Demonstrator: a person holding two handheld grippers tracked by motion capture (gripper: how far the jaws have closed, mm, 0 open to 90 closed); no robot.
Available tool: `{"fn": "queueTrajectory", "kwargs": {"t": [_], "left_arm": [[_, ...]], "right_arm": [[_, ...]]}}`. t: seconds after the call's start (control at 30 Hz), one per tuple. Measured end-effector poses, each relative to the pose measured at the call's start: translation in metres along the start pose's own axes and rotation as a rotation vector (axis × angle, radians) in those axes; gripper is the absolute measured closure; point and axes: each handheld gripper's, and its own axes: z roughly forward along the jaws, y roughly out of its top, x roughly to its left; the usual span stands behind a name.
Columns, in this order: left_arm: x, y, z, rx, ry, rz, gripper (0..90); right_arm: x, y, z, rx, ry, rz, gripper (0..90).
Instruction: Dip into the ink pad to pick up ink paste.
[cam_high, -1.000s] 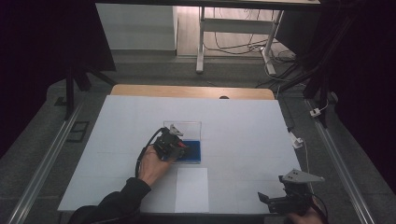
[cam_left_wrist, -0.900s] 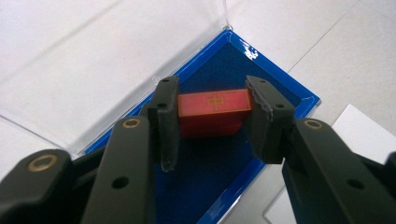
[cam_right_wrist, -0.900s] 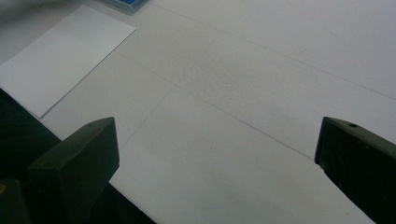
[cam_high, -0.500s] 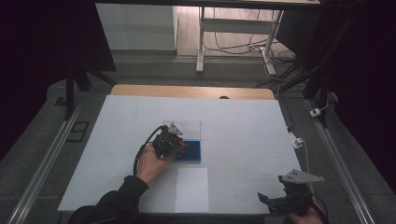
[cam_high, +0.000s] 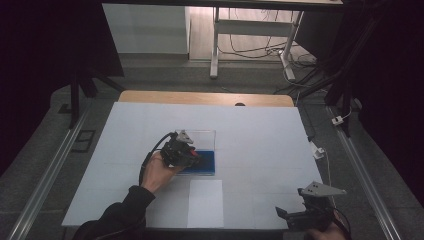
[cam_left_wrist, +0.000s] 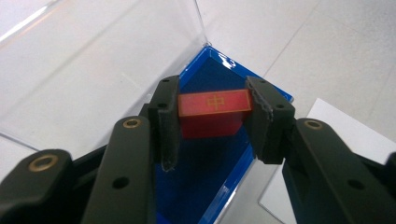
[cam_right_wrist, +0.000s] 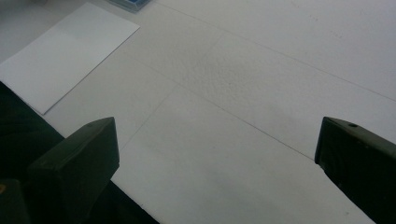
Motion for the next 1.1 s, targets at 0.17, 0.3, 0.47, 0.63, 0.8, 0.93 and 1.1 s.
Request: {"fn": "queueTrajectory", "kwargs": {"t": [0.17,0.3,0.47,0.63,0.8,0.93,1.1], "left_arm": [[0.000,-0.001,0.002,0.028,0.024,0.026,58.2],[0.003,-0.005,0.005,0.045,0.029,0.011,58.2],[0.006,-0.009,0.009,0.068,0.031,-0.008,58.2],[0.005,-0.010,0.009,0.070,0.041,-0.024,58.4],[0.003,-0.012,0.010,0.064,0.055,-0.023,58.6],[-0.002,-0.013,0.011,0.058,0.078,-0.021,58.8],[-0.011,-0.013,0.012,0.055,0.132,-0.002,58.9]], "right_arm": [[0.000,0.000,0.000,-0.002,0.002,-0.002,0.3],[0.000,0.000,0.000,-0.002,0.004,-0.003,0.2],[0.000,0.000,0.000,-0.001,0.003,-0.007,0.3],[0.000,0.000,0.000,0.000,0.004,-0.008,0.2],[0.001,0.000,0.000,0.002,0.003,-0.010,0.2],[0.001,0.000,0.000,0.007,0.005,-0.011,0.2],[0.001,0.000,0.001,0.010,0.005,-0.014,0.3]]}}
